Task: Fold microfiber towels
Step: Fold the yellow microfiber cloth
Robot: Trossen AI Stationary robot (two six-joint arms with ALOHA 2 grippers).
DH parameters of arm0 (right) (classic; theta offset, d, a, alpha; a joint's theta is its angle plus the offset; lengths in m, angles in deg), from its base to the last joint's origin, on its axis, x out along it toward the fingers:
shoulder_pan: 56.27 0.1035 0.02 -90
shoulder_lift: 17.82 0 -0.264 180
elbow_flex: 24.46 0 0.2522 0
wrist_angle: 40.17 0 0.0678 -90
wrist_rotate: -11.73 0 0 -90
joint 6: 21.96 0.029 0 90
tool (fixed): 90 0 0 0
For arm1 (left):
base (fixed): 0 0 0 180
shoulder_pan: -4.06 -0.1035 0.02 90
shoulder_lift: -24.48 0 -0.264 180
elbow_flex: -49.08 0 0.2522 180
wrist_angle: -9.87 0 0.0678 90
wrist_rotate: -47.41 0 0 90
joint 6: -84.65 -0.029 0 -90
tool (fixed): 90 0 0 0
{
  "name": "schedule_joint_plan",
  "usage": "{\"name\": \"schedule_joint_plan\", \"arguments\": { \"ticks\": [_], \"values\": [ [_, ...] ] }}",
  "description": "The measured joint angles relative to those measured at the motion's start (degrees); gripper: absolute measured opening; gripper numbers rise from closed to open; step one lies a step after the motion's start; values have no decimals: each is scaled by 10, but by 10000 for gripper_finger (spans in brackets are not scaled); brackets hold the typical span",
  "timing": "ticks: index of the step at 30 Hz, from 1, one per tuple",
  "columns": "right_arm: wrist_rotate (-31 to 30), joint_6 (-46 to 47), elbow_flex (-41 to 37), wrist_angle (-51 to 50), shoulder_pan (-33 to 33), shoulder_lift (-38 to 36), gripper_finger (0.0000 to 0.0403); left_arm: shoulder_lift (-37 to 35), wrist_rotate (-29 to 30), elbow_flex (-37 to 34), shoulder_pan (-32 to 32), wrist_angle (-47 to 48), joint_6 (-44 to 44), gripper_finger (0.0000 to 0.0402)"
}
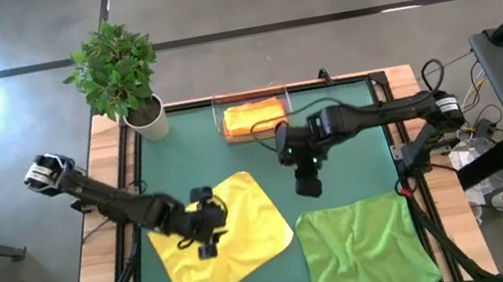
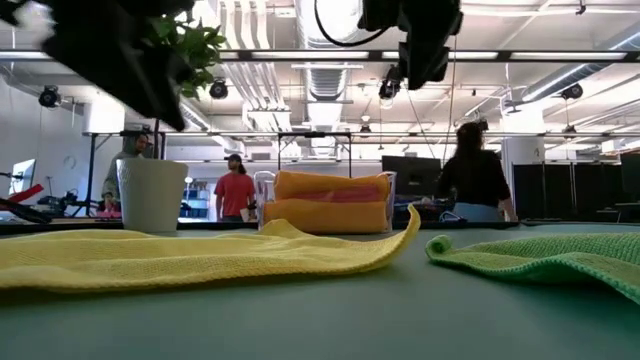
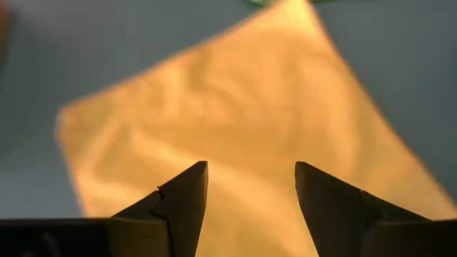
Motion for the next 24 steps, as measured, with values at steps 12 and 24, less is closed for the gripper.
{"name": "schedule_joint_plan", "arguments": {
  "ticks": [12,24],
  "values": [
    [-5,-48,-70,29,90,0,159,12,-24,12,128,18,149,196],
    [-4,-101,-126,152,140,0,142,97,-115,40,199,19,313,196]
  ]
}}
